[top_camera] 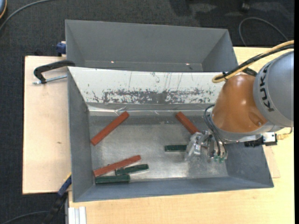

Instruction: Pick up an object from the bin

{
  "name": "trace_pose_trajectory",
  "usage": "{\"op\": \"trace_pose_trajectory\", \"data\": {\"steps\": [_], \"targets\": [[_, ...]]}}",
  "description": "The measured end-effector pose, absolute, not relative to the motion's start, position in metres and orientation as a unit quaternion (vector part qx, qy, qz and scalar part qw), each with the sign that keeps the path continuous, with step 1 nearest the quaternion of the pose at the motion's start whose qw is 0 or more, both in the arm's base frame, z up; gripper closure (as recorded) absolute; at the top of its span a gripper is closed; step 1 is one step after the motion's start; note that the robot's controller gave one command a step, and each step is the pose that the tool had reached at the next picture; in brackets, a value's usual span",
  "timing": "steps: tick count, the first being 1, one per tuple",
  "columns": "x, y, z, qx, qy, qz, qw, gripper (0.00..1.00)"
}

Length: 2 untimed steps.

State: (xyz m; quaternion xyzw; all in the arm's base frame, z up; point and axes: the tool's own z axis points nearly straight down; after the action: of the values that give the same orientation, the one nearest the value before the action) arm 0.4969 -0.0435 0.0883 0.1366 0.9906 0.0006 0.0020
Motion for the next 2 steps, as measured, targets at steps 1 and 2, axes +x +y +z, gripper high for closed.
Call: {"op": "trace_pose_trajectory", "data": {"steps": [1, 2], "targets": [[0.4969, -0.0435, 0.0883, 0.136, 0.991, 0.001, 0.002, 0.0], [0.4969, -0.0435, 0.0883, 0.136, 0.991, 0.001, 0.002, 1.0]]}}
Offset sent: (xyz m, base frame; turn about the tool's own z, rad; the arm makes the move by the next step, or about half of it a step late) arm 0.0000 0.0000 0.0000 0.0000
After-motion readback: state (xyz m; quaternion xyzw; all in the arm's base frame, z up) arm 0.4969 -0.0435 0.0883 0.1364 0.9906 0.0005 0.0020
